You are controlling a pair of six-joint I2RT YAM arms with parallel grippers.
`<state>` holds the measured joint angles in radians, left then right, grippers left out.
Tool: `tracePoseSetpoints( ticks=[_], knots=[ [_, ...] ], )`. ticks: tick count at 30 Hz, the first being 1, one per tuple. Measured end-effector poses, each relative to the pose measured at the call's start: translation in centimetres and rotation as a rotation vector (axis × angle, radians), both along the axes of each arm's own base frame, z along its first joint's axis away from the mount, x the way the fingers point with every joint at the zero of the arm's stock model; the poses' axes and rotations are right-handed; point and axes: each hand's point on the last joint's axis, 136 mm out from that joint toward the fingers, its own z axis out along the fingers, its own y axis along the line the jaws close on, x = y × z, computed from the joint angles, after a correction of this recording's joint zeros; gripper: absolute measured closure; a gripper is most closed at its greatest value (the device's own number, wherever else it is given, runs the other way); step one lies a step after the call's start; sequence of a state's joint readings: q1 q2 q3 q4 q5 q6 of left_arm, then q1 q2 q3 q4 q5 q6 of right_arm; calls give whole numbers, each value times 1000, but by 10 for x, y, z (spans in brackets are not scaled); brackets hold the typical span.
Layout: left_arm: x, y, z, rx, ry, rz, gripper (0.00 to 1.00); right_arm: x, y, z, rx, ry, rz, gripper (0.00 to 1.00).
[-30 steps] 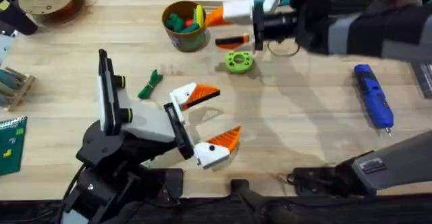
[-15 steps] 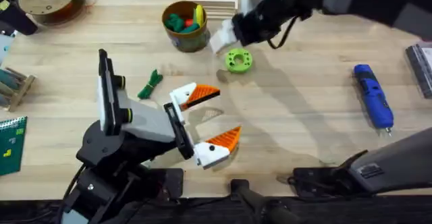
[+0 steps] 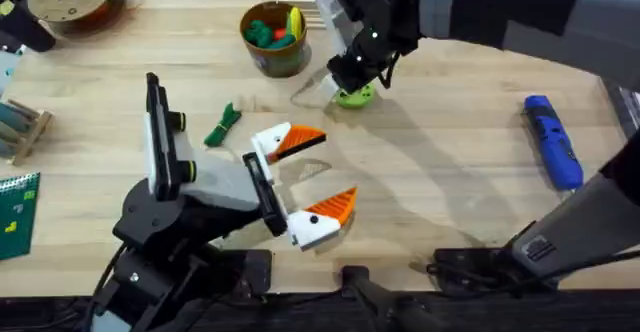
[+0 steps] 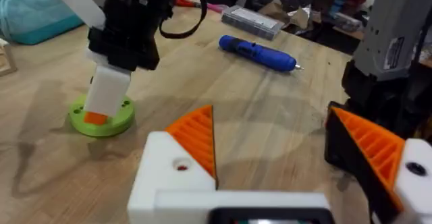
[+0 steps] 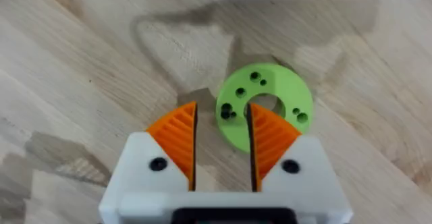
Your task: Pick up the gripper from the table and insert it into the empty holder that is missing its gripper. Then pick up a screw, insert it into the mounting hole, and use the screwdriver to tighten it. Finally, clean up the table by picking up the vegetable and placing it into the bucket.
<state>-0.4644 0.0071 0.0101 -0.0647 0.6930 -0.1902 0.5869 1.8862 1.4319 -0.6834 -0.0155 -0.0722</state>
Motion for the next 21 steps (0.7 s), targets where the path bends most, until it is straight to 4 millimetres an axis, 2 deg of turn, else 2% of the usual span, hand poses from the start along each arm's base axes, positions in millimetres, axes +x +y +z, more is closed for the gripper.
tracePoseSetpoints(
  ticks=[6,10,21],
  knots=[
    [0,0,0,0,0,0,14,0,0,-3,-5,3,4,618],
    [0,0,0,0,0,0,14,0,0,-12,-17,21,6,726],
    [0,0,0,0,0,0,14,-1,-1,-16,-22,28,7,770]
  ],
)
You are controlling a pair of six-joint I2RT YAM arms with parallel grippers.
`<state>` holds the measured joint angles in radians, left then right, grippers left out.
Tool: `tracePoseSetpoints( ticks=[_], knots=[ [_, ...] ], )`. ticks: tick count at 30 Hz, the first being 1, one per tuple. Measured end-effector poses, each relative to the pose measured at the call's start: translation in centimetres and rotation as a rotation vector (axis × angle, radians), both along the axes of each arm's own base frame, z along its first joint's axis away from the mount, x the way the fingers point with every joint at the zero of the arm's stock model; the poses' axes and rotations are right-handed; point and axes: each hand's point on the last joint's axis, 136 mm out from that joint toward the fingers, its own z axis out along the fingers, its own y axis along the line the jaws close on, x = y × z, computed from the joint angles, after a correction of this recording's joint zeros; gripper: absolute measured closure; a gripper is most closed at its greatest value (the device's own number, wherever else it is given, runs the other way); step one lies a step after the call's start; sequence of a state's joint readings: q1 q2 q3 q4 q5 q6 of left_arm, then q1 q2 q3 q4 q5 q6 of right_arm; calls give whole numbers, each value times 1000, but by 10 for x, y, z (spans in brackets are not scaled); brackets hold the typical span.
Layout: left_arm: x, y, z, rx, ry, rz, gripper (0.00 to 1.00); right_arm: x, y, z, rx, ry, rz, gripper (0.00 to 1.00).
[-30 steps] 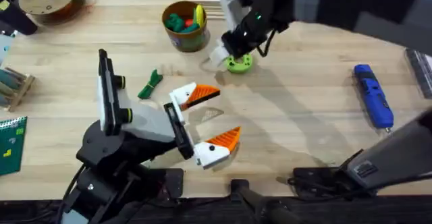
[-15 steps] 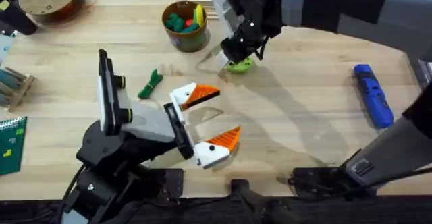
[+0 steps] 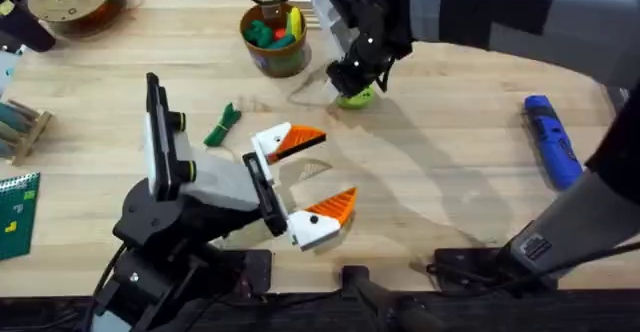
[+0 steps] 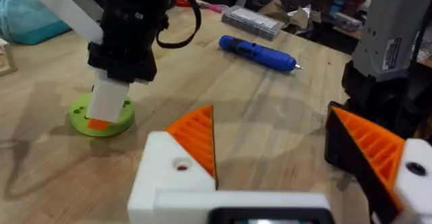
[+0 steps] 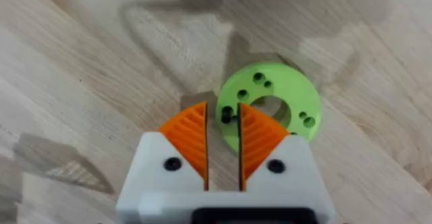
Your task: Pick up the gripper from the table and insert it into the empty holder that is missing its gripper. Then pick up a screw, insert it into the mounting hole, and use the screwdriver to tighten it. Finally, clean up the table by picking up the vegetable and placing it into the bucket.
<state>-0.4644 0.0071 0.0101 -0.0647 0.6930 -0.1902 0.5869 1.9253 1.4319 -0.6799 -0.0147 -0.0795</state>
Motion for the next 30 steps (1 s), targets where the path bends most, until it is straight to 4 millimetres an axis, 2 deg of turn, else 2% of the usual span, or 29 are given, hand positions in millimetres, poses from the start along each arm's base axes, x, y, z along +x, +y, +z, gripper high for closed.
tracePoseSetpoints(
  ticks=[7,11,12,26,30],
  knots=[
    [0,0,0,0,0,0,14,0,0,-6,-8,12,0,790],
    [0,0,0,0,0,0,14,0,-1,-7,-14,8,-3,977],
    [0,0,0,0,0,0,14,1,-2,-7,-16,5,-4,990],
    [0,0,0,0,0,0,14,1,-3,-5,-21,5,-5,994],
    [0,0,0,0,0,0,14,-4,-6,9,-21,7,-5,994]
  ],
)
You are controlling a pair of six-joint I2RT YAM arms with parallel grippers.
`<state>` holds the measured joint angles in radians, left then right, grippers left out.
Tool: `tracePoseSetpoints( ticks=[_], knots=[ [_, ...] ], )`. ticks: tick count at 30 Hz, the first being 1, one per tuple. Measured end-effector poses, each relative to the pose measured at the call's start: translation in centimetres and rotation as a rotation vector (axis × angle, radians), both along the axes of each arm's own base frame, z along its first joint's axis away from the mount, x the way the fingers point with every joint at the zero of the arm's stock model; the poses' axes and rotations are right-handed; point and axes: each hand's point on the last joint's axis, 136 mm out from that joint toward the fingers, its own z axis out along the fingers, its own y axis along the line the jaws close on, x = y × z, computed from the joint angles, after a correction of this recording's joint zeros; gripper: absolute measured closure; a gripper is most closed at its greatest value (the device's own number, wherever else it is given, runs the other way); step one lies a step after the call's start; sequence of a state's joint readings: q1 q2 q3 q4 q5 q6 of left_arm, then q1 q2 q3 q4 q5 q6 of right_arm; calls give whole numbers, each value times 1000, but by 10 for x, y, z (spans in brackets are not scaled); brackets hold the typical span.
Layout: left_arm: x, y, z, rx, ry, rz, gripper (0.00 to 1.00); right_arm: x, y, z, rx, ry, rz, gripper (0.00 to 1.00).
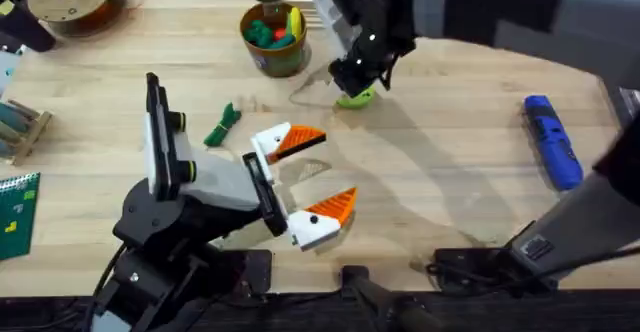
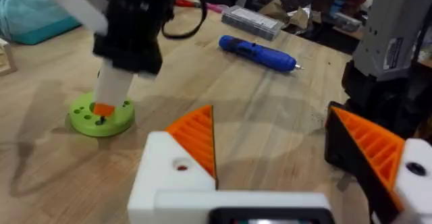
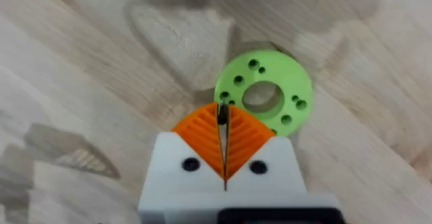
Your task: Pick up the gripper from the table and insert it into the empty holder that is missing its gripper. Then pick up a screw, insert it into the mounting hole, and use the screwdriver to tighten it. Finally, clean up the table by picking up the vegetable and placing it into the bucket.
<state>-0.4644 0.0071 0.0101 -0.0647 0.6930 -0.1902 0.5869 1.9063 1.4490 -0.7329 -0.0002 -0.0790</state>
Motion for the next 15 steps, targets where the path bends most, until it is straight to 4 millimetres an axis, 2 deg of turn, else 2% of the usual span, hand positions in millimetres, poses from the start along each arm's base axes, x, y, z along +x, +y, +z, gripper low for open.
tracePoseSetpoints(
  ticks=[5,8,12,15],
  knots=[
    [0,0,0,0,1,0,14,-2,-2,54,42,-62,0,994],
    [0,0,0,0,0,0,14,-11,-5,86,57,-84,4,994],
    [0,0,0,0,0,0,14,-31,-5,111,55,-79,31,994],
    [0,0,0,0,0,0,13,-47,3,127,61,-84,73,994]
  ],
)
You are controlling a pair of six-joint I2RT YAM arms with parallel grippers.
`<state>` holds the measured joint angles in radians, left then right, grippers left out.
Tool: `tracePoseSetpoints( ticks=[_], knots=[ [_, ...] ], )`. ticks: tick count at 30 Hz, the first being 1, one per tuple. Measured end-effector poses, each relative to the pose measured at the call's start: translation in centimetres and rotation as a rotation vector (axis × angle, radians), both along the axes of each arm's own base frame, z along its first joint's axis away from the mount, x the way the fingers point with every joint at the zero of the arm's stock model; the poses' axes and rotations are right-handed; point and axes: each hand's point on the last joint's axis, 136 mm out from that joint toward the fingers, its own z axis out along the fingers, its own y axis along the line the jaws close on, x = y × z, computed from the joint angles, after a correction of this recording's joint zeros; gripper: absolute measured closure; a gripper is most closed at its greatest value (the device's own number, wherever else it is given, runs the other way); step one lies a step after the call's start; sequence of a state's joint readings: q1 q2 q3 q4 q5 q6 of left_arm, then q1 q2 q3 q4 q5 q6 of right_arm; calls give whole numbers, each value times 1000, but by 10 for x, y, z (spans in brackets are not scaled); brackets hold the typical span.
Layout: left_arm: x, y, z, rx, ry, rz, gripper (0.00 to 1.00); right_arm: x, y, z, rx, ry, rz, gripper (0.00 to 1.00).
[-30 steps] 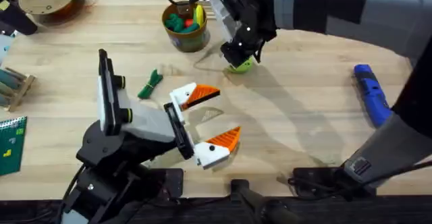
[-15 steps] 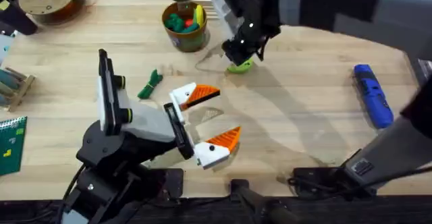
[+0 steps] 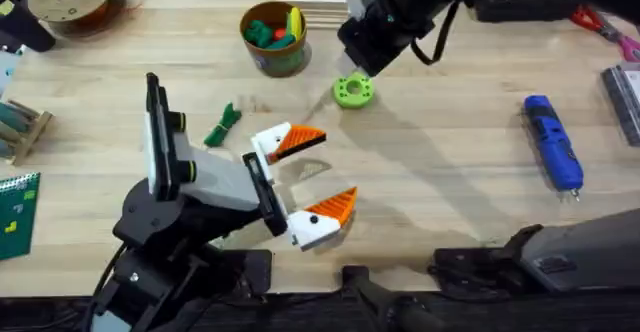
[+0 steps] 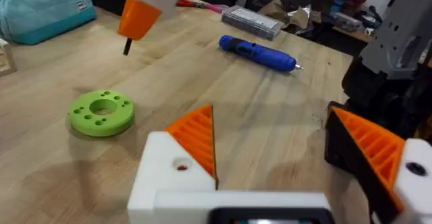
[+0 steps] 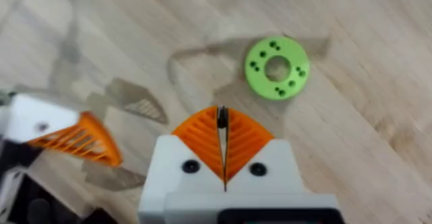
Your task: Pick up the gripper from the table and insert it into the empty holder that is missing its gripper. Then pick up a screw, insert it into the mounting hole, and use the screwdriver to tighten it. Finally, clean up the table by picking up the vegetable and placing it into the bucket.
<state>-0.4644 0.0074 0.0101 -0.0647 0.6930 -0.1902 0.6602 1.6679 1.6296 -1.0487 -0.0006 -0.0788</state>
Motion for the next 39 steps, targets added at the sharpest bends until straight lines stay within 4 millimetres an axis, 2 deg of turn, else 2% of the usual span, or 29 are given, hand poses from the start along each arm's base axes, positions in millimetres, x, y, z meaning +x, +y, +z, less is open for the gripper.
tracePoseSetpoints(
  ticks=[2,4,8,15,21,33,39],
  knots=[
    [0,0,0,0,0,0,13,-11,9,12,15,-18,36,994],
    [0,0,0,0,0,0,14,-53,42,49,83,-85,170,994],
    [0,0,0,0,0,0,13,-81,59,54,110,-64,221,994],
    [0,0,0,0,0,0,14,-110,78,53,140,-17,268,994],
    [0,0,0,0,0,0,14,-113,85,50,148,-3,264,994],
    [0,0,0,0,0,0,14,-115,98,26,129,77,265,994],
    [0,0,0,0,0,0,14,-115,98,25,127,81,266,994]
  ],
)
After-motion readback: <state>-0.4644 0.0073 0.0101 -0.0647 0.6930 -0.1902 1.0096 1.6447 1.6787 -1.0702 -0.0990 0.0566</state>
